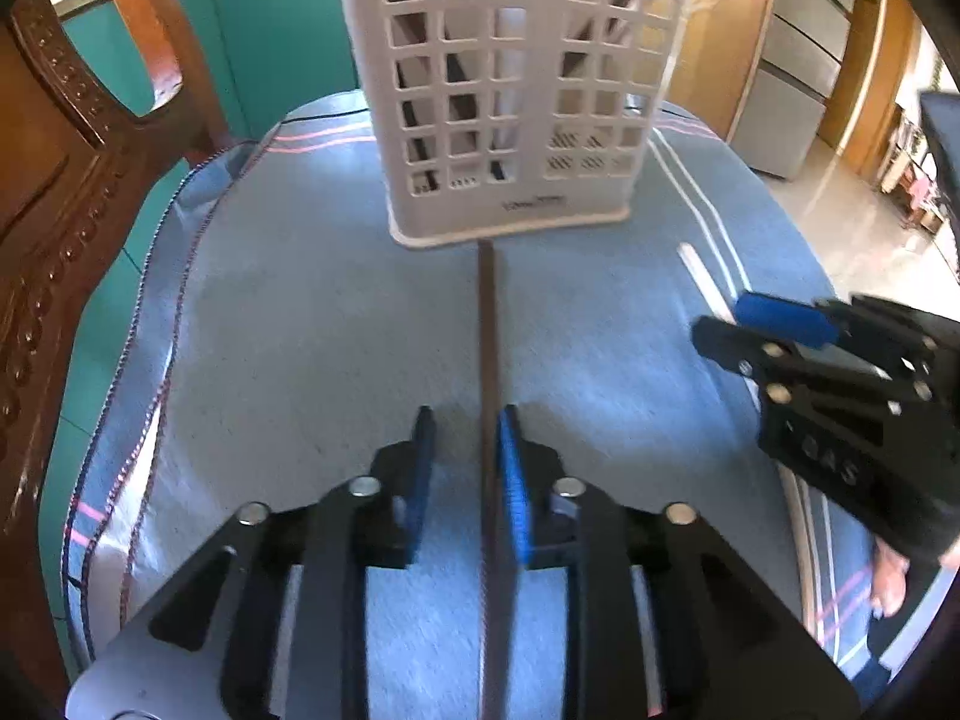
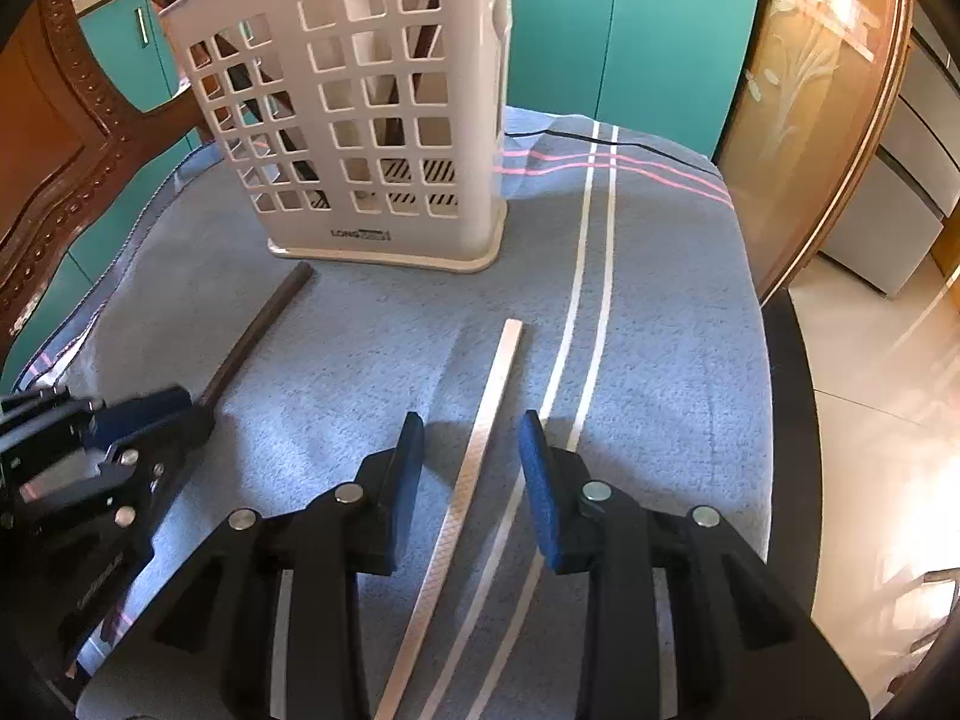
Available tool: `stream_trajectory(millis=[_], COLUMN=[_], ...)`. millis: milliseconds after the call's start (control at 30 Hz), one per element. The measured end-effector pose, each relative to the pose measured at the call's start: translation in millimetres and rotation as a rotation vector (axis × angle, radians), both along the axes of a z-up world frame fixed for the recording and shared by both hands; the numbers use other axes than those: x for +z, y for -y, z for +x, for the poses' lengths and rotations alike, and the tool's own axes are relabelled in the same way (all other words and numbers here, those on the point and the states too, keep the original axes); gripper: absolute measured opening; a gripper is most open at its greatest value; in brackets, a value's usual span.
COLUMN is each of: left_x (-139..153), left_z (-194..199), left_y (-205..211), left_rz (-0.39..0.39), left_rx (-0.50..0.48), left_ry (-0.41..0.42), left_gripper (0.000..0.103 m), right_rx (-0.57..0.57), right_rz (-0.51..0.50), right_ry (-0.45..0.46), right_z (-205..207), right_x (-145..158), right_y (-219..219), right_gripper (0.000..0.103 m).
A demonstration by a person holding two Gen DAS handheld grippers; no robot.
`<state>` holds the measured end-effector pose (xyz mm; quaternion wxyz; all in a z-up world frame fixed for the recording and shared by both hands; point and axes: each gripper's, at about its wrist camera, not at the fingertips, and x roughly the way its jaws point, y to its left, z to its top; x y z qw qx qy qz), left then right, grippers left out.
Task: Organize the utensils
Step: 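Grasp the dark brown chopstick with the left tool while the right grasps the light wooden one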
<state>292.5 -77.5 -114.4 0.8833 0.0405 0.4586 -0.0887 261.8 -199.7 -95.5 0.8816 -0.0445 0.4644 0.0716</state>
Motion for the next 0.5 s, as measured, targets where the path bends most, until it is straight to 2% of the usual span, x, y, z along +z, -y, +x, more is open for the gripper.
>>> stream_trajectory(millis=[100, 300, 333, 500], left_x=[-0.6, -0.7, 0.4, 2.3], left_z=[4.1, 2.4, -0.2, -7.5], left_y=[-4.0, -3.8, -3.8, -3.8], left_rz=[-0.008, -0.003, -0.005, -0.011], left_rx=[0.028, 0.032, 0.029, -0.005], left_ry=[0.004, 0.007, 0.006, -0.004], left_gripper=[0.036, 0.036, 0.035, 0.015], right_rx=[0.000, -0.006, -0.007, -0.013], right_rz=[0.001, 0.000, 0.000, -0.009], right_ry=[0.002, 0.008, 0.011, 0.019], right_z=[-1.4, -3.3, -3.4, -3.4], right_x=[-0.5, -0.1, -0.2, -1.9], right_y=[1.7, 1.8, 1.5, 0.6], right_gripper=[0.033, 0.036, 0.036, 0.041])
